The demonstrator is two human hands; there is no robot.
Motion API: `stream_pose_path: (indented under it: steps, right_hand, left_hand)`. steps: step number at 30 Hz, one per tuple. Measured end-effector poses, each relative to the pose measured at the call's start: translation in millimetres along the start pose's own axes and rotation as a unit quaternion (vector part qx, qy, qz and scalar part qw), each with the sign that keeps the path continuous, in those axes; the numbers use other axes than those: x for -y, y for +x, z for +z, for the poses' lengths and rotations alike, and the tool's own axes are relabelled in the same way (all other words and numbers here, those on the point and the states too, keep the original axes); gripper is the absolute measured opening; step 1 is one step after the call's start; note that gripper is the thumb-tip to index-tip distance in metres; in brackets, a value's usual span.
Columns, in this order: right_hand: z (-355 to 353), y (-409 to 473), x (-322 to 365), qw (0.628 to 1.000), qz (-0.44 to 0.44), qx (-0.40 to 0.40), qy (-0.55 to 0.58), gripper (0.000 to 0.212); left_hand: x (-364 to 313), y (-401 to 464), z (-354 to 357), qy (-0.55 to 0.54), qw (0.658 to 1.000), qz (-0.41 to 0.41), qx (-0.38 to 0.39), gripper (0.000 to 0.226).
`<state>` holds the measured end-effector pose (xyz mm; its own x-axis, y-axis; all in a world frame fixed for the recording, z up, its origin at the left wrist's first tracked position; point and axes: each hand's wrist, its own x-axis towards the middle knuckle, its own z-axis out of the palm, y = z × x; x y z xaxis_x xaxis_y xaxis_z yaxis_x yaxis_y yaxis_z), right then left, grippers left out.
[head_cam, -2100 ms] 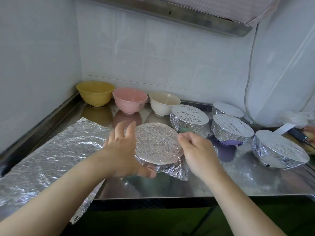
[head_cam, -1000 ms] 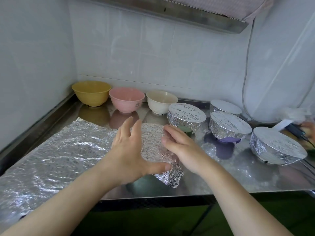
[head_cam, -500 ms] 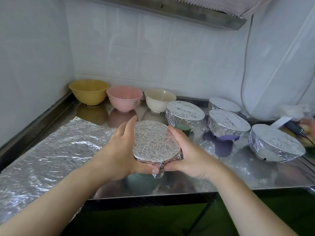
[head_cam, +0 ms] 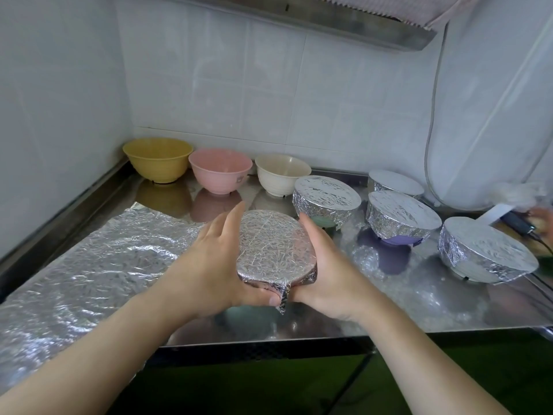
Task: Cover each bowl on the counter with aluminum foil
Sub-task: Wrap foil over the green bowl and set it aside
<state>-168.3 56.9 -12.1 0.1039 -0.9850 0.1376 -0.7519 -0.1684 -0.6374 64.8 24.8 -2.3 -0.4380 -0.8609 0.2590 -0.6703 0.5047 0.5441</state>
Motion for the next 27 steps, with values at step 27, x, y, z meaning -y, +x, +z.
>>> stream_pose_path:
  steps: [27]
  right_hand:
    - [-15, 2, 7, 0.992, 0.016, 0.113, -0.052, 0.145]
  left_hand:
    - [-4, -3, 6, 0.065, 0.998, 0.004, -0.027, 0.156]
